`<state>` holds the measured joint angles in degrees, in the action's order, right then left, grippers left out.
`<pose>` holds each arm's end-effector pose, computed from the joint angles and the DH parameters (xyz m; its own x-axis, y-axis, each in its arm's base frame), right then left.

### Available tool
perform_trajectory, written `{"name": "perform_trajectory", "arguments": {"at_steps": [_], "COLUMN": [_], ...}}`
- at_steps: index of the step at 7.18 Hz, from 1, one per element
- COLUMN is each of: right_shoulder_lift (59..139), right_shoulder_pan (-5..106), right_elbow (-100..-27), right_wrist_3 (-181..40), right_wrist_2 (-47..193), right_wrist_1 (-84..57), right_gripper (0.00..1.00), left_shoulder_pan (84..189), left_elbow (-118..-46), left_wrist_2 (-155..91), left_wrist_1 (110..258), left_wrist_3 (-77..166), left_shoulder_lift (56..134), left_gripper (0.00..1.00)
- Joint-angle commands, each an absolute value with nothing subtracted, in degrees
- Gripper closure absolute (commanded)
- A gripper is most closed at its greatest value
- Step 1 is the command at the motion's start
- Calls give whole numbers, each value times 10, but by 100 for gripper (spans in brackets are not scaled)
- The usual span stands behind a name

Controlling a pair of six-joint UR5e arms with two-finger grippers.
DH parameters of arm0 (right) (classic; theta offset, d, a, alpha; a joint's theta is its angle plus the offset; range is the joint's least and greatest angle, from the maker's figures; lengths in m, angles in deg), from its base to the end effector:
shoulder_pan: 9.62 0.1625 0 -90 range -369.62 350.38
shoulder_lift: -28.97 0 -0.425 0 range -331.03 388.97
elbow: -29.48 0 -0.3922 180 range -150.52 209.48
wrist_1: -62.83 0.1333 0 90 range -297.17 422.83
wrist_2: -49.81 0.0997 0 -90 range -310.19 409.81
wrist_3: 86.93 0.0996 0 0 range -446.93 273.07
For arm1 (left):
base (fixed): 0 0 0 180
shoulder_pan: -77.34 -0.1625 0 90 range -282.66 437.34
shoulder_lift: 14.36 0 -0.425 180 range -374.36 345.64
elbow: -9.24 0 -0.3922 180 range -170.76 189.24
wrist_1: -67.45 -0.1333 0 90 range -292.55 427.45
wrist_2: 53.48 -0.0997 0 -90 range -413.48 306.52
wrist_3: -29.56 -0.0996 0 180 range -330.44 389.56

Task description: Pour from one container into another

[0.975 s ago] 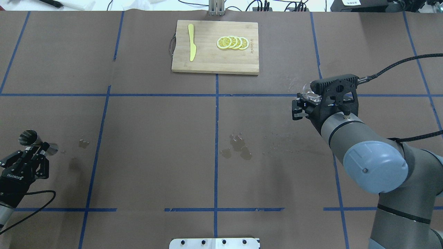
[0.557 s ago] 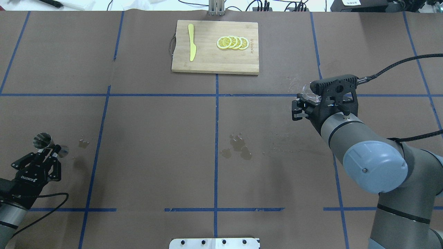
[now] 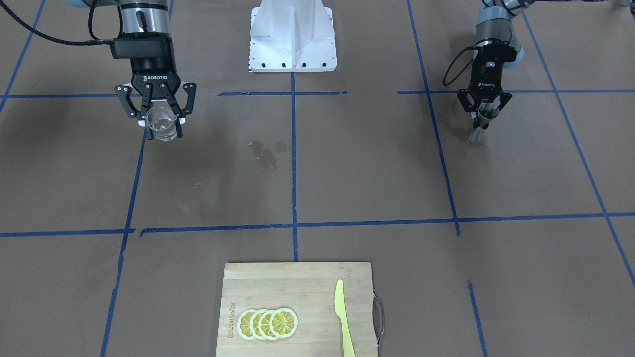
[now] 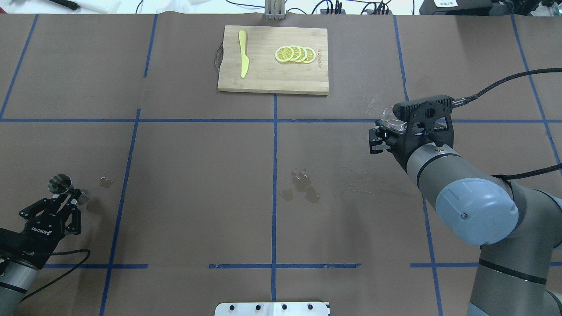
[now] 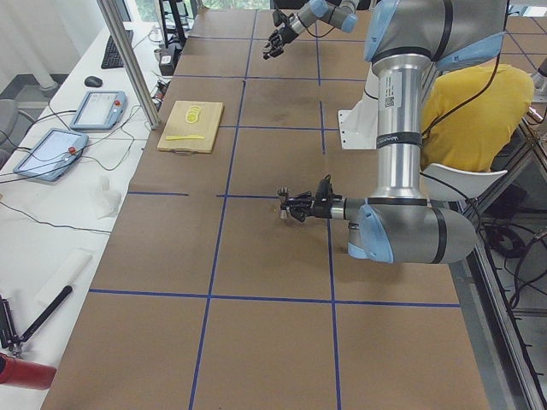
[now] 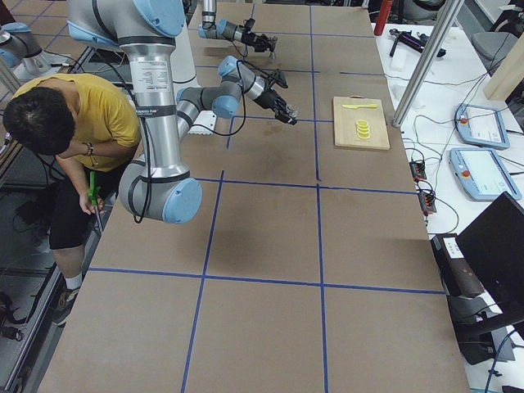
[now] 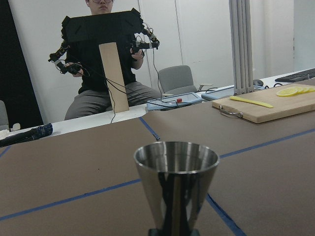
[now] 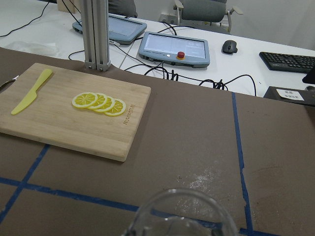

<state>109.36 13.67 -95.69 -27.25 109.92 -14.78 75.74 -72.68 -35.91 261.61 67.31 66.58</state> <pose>-0.3648 -0.3562 0.2683 0.7971 -0.1334 0.5890 -0.3765 0.6527 0.6574 0.3493 -0.2186 0.5998 0.7776 0.2605 -0.5722 0.5364 0.1999 0.8200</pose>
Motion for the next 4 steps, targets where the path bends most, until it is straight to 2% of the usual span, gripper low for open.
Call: {"name": "perform_trajectory", "arguments": {"at_steps": [1, 4], "right_shoulder_lift": [1093, 1093], "right_shoulder_pan": [137, 137], "right_elbow": [-958, -959], "right_wrist_3": [-273, -273], "right_wrist_2": [1099, 1099], "right_wrist_1": [-148, -148], "right_gripper": [88, 88], "left_shoulder_pan": [753, 748], "left_elbow": [-728, -725], "left_wrist_2": [-358, -361], "left_wrist_1": [2621, 2618], "left_wrist_3": [689, 746], "left_shoulder_lift": [668, 669], "left_gripper": [100, 100]}}
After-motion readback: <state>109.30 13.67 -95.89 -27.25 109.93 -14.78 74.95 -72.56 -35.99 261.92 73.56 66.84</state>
